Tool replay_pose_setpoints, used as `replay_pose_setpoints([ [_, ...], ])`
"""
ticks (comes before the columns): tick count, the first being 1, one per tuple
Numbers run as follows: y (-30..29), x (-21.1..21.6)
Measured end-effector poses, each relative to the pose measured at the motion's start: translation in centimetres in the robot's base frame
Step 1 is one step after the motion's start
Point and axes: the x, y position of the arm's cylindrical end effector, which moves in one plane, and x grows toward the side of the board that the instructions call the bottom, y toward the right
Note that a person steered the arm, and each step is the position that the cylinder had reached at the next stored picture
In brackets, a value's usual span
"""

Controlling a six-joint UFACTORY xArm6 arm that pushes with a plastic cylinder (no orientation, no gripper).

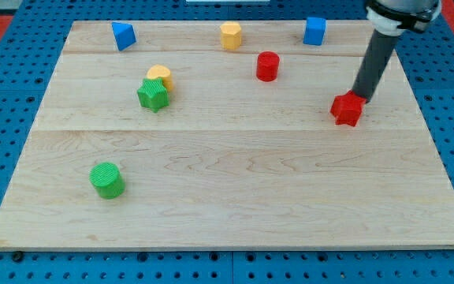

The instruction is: Push the red star towards the green circle

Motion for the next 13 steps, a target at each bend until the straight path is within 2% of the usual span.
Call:
replay_pose_setpoints([
  [2,-0.8,0.2],
  [4,1.3,3.6],
  [7,-16.8,7.8],
  [8,-24.4,8.0],
  [9,-18.5,6.8],
  [10,-18.9,3.5],
  [11,-22.6,3.5],
  [12,-20.4,2.0],
  [13,-20.9,-1.0],
])
